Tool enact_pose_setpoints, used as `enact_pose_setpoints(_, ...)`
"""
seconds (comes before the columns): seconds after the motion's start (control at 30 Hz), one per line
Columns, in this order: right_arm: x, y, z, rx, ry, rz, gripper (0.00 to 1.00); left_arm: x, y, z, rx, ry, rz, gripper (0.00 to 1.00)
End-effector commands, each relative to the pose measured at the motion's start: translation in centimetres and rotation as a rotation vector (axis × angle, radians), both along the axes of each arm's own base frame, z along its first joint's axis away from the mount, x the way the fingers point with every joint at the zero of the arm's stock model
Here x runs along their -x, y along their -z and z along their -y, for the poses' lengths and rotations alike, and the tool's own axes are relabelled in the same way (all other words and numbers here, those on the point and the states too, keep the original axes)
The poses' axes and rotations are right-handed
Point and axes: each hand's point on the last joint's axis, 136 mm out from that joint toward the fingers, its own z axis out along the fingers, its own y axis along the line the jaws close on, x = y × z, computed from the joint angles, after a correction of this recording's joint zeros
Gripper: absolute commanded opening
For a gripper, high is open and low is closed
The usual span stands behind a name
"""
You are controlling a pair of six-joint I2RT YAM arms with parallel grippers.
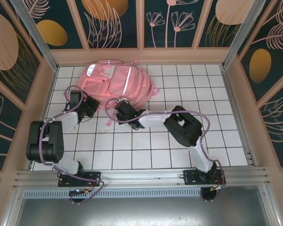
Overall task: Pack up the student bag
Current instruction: Zip the student bag at the top-center of the table.
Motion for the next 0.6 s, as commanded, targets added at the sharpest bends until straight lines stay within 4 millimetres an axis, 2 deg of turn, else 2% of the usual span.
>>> enact_pose_setpoints(0.0, -1.1, -1.7, 4.2, 0.028, 0.127, 0.027, 0.0, -2.0, -1.9, -1.1, -0.069, -0.018, 0.076, 0.0)
enact_pose_setpoints(0.17, -1.4, -2.0, 8.9, 0.077, 0.204, 0.03, 0.0, -1.5, -1.2, -2.8, -0.126, -0.044, 0.045, 0.0)
enact_pose_setpoints(0.3, -2.0, -1.6, 12.9, 0.103, 0.261, 0.015, 0.0, -0.3, -0.1, -6.2, -0.232, -0.102, -0.039, 0.0)
enact_pose_setpoints(0.5, -4.1, -1.9, 16.6, 0.142, 0.309, 0.029, 0.0, 1.0, 0.3, -10.5, -0.346, -0.19, -0.112, 0.0)
enact_pose_setpoints(0.57, -4.7, -2.5, 16.5, 0.116, 0.294, 0.023, 0.0, 0.9, 0.0, -11.9, -0.388, -0.202, -0.128, 0.0)
